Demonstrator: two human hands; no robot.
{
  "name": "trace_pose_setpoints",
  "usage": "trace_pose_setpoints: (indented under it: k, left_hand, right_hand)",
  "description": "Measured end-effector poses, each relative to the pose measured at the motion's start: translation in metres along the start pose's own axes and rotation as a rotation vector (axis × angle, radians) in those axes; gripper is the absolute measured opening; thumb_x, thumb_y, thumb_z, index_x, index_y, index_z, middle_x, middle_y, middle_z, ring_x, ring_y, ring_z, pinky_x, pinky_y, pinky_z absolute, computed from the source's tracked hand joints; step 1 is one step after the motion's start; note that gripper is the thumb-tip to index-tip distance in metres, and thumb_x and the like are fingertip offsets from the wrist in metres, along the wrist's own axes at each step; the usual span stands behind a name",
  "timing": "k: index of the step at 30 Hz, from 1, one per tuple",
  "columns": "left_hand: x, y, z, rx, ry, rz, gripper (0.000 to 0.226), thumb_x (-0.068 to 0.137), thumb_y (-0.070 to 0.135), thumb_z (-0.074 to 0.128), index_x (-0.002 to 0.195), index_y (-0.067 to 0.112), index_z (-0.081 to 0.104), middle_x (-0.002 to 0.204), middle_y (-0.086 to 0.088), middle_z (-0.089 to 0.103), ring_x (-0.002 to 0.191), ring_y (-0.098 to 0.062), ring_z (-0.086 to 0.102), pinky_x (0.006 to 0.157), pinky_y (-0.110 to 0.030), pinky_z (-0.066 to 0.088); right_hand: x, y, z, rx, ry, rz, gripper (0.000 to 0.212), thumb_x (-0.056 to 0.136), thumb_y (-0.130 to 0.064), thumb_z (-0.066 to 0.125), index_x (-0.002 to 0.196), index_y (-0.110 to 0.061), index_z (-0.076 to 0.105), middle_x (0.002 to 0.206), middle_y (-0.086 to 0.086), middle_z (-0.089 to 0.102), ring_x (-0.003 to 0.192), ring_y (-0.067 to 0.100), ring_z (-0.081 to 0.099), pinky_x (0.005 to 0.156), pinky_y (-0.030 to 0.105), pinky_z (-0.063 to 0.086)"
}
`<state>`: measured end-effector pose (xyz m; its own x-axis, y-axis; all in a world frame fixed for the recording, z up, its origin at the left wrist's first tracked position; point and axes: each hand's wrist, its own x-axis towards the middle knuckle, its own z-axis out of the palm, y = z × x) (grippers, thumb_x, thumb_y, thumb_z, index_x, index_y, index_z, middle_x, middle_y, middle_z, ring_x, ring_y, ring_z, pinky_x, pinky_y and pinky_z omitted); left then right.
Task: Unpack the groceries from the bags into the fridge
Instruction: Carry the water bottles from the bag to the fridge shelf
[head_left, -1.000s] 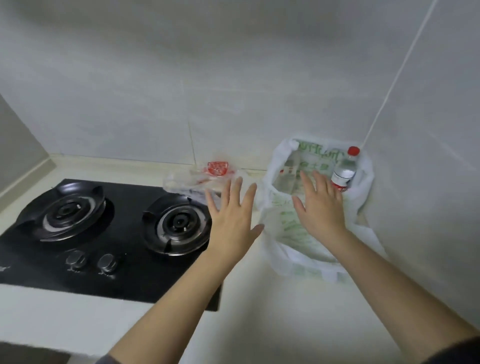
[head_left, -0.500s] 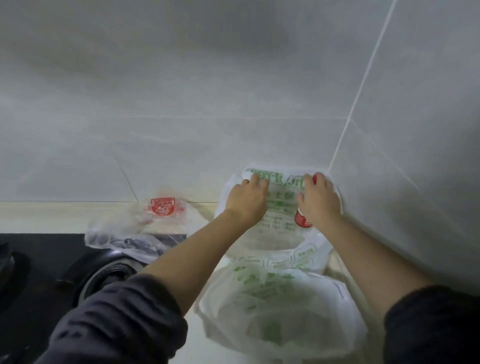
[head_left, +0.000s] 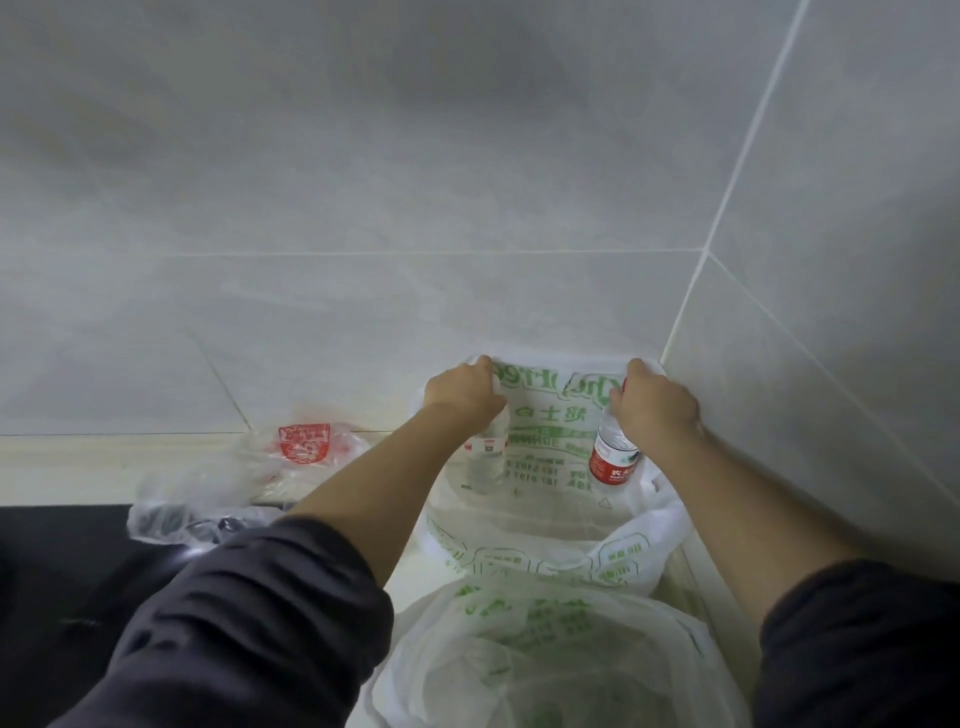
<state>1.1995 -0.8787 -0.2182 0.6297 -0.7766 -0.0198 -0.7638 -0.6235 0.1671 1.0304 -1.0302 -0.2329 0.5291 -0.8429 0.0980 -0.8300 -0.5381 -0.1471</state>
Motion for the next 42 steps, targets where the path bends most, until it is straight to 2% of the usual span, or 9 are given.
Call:
trace_pose_setpoints:
  k: [7,10,16,21,26,30,35,39,42]
  left_hand:
    - [-0.015,0.01,-0.007,-0.174,0.09,-0.051,0.026,0.091,0.034,0.053,0.107,0.014,0.047,0.072,0.004,0.046,0.06,-0.014,0.046,0.047,-0.027,0.032]
    - [-0.03,0.013,-0.038,-0.335,0.228,-0.097,0.024,0.084,0.035,0.055,0.095,0.014,0.051,0.076,0.001,0.055,0.065,-0.02,0.055,0.05,-0.027,0.036]
    - [-0.078,-0.002,-0.134,-0.591,0.522,-0.101,0.027,0.074,0.043,0.066,0.082,0.021,0.054,0.073,0.005,0.059,0.073,-0.021,0.057,0.053,-0.026,0.034]
    - [-0.148,-0.03,-0.2,-0.673,0.73,-0.07,0.023,0.073,0.036,0.07,0.074,0.023,0.052,0.067,0.009,0.057,0.067,-0.009,0.055,0.051,-0.025,0.039]
    - [-0.241,-0.071,-0.233,-0.607,0.825,-0.15,0.02,0.074,0.032,0.071,0.074,0.022,0.053,0.066,0.009,0.057,0.065,-0.01,0.054,0.052,-0.026,0.038]
    - [-0.324,-0.104,-0.226,-0.534,0.849,-0.259,0.02,0.075,0.031,0.069,0.08,0.015,0.058,0.067,0.004,0.059,0.064,-0.013,0.054,0.053,-0.03,0.039]
    - [-0.413,-0.135,-0.18,-0.476,0.758,-0.417,0.021,0.075,0.031,0.071,0.083,0.015,0.059,0.07,0.004,0.061,0.067,-0.012,0.058,0.054,-0.028,0.043]
    - [-0.467,-0.149,-0.128,-0.476,0.66,-0.531,0.022,0.074,0.036,0.072,0.08,0.02,0.057,0.071,0.008,0.062,0.069,-0.006,0.058,0.055,-0.027,0.046]
    - [-0.495,-0.154,-0.089,-0.519,0.57,-0.601,0.023,0.072,0.037,0.072,0.079,0.022,0.056,0.072,0.007,0.062,0.071,-0.011,0.06,0.056,-0.03,0.048]
  right_hand:
    - [-0.006,-0.017,-0.023,0.264,0.162,0.021,0.03,0.087,-0.036,0.063,0.097,-0.009,0.054,0.091,0.013,0.062,0.078,0.032,0.055,0.062,0.031,0.037]
    - [-0.008,-0.04,-0.062,0.363,0.287,-0.024,0.026,0.079,-0.038,0.065,0.088,-0.015,0.058,0.075,0.004,0.057,0.071,0.029,0.053,0.06,0.03,0.036]
    - [-0.035,-0.091,-0.15,0.582,0.45,-0.178,0.022,0.071,-0.037,0.063,0.075,-0.016,0.061,0.068,0.0,0.059,0.071,0.028,0.053,0.06,0.029,0.035]
    - [-0.087,-0.142,-0.202,0.69,0.476,-0.394,0.027,0.072,-0.027,0.066,0.06,-0.011,0.047,0.055,0.0,0.047,0.065,0.029,0.048,0.054,0.033,0.034]
    - [-0.149,-0.187,-0.223,0.764,0.394,-0.569,0.027,0.071,-0.026,0.066,0.066,-0.002,0.055,0.062,0.013,0.054,0.062,0.026,0.045,0.054,0.035,0.04]
    - [-0.212,-0.218,-0.211,0.809,0.278,-0.681,0.028,0.071,-0.027,0.068,0.064,-0.003,0.055,0.059,0.01,0.053,0.058,0.022,0.043,0.052,0.032,0.037]
    - [-0.291,-0.235,-0.164,0.816,0.059,-0.753,0.027,0.071,-0.026,0.068,0.059,-0.008,0.052,0.053,0.001,0.049,0.052,0.015,0.042,0.049,0.028,0.032]
    - [-0.343,-0.23,-0.118,0.77,-0.069,-0.764,0.029,0.071,-0.036,0.068,0.063,-0.01,0.059,0.058,0.001,0.058,0.058,0.018,0.053,0.054,0.03,0.041]
    - [-0.372,-0.219,-0.084,0.717,-0.135,-0.738,0.019,0.073,-0.028,0.069,0.067,-0.012,0.062,0.063,0.0,0.063,0.063,0.018,0.058,0.054,0.029,0.041]
